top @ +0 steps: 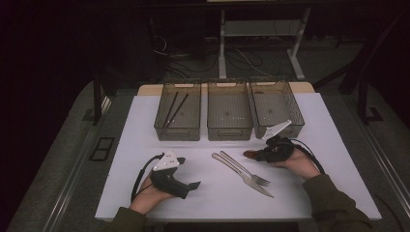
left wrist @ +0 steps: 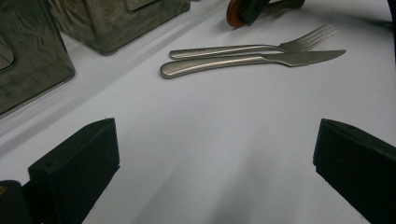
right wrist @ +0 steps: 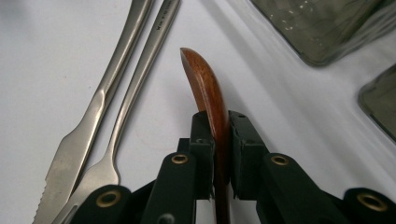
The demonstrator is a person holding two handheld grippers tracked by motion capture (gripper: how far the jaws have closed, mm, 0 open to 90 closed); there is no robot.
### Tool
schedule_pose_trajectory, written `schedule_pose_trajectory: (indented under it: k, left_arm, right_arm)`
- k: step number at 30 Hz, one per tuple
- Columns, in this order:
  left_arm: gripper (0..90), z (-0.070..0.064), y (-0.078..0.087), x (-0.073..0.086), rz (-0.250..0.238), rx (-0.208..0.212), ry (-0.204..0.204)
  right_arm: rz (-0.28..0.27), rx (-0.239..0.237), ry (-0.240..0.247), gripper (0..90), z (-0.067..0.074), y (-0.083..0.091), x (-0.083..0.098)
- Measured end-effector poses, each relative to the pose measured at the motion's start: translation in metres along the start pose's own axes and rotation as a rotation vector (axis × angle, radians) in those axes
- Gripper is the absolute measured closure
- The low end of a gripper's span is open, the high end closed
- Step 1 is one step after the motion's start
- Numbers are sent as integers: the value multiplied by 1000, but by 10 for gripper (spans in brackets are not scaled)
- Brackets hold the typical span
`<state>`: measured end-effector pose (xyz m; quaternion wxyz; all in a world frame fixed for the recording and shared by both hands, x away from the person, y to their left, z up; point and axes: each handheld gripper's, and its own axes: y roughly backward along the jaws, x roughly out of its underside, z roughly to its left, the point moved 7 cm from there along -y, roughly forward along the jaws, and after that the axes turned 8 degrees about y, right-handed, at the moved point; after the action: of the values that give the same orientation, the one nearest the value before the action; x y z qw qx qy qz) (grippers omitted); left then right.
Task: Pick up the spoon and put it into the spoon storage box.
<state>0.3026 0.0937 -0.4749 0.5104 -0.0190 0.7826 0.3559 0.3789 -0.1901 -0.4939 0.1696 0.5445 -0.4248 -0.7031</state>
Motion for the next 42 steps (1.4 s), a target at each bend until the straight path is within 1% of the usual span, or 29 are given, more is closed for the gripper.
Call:
schedule_pose_trajectory:
  k: [4,7,11,16,19,24,34,40,42]
  left_arm:
    - [0,0,0,0,0,-2,-4]
    - [0,0,0,0,-4,-4,-3]
    - [0,0,1,-1,-6,0,-6]
    - [0,0,1,-1,-10,1,-10]
    - [0,0,1,-1,-13,-1,-9]
    - [0,-1,0,-1,-12,-3,-11]
    - [0,-1,1,-2,-13,-3,-13]
    - [0,-2,1,-3,-13,3,-12]
    - [0,-2,1,-2,-13,4,-13]
  right_arm:
    - [3,14,-12,797,-1,3,-1]
    - [-3,18,-21,798,-2,7,-2]
    - [-11,34,-35,799,-3,12,-5]
    - [-18,57,-71,798,-6,20,-11]
    - [-27,70,-83,799,-5,27,-17]
    - [-62,81,-96,799,-6,37,-27]
    - [-121,92,-116,798,-10,43,-51]
    - [-130,108,-119,799,-15,47,-68]
    - [-134,121,-118,798,-18,48,-73]
